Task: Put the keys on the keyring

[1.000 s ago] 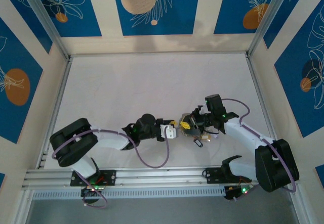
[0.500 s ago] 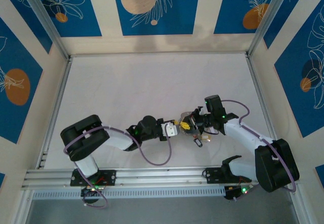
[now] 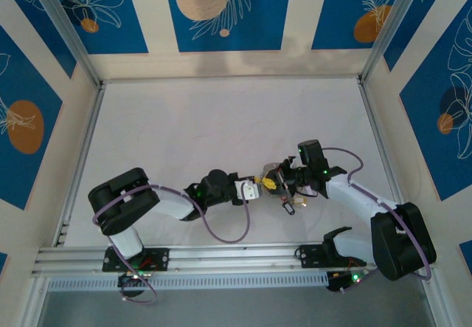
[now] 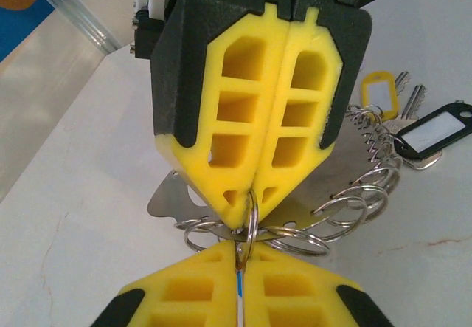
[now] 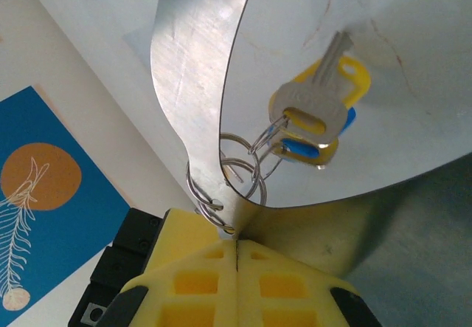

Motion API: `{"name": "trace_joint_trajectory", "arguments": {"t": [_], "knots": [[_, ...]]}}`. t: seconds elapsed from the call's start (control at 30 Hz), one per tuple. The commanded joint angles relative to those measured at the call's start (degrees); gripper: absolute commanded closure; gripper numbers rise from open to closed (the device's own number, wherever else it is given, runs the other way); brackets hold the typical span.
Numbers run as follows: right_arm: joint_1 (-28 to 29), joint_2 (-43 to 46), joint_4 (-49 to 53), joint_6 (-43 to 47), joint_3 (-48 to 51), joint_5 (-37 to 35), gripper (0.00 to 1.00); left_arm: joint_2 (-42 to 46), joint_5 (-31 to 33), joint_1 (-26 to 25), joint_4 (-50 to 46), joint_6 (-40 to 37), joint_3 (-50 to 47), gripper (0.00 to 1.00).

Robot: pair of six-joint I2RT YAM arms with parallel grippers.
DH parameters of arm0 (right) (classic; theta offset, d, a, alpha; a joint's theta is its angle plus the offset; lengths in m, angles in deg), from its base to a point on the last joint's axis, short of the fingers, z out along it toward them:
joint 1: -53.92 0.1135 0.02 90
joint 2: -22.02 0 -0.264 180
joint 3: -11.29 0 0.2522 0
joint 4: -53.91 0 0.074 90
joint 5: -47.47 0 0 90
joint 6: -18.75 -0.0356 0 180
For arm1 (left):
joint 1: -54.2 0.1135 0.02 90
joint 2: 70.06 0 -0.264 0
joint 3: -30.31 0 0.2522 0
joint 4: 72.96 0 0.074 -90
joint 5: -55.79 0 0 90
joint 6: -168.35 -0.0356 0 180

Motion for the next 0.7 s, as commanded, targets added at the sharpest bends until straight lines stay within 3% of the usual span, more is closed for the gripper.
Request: {"name": "trace_joint_trajectory", "arguments": {"t": [0.0,0.07,0.37,0.53,0.67], "knots": [[1.04,-0.33,-1.54,-1.89,1.32,2.38,1.00,1.53,2.52,-0.81,1.15,-1.42,0.55,0.95],[1.00,-0.23,-2.28,-2.43,1.80,2.43,1.00,1.73,2.56,-0.97,0.94,-1.93,0.49,1.00],[0.43,0.94,-3.23,-3.89,2.88,1.91,1.00,1.78,0.41,-1.15,0.19,-3.10,0.61,1.00],[-0.01,1.84,-3.98,-5.45,3.54,1.73,0.93,2.11,-0.21,-1.24,-0.61,-3.98,0.63,1.00],[-0.23,2.28,-4.08,-7.45,4.20,1.42,1.00,2.25,-0.27,-1.24,-1.34,-4.07,0.89,1.00]]}}
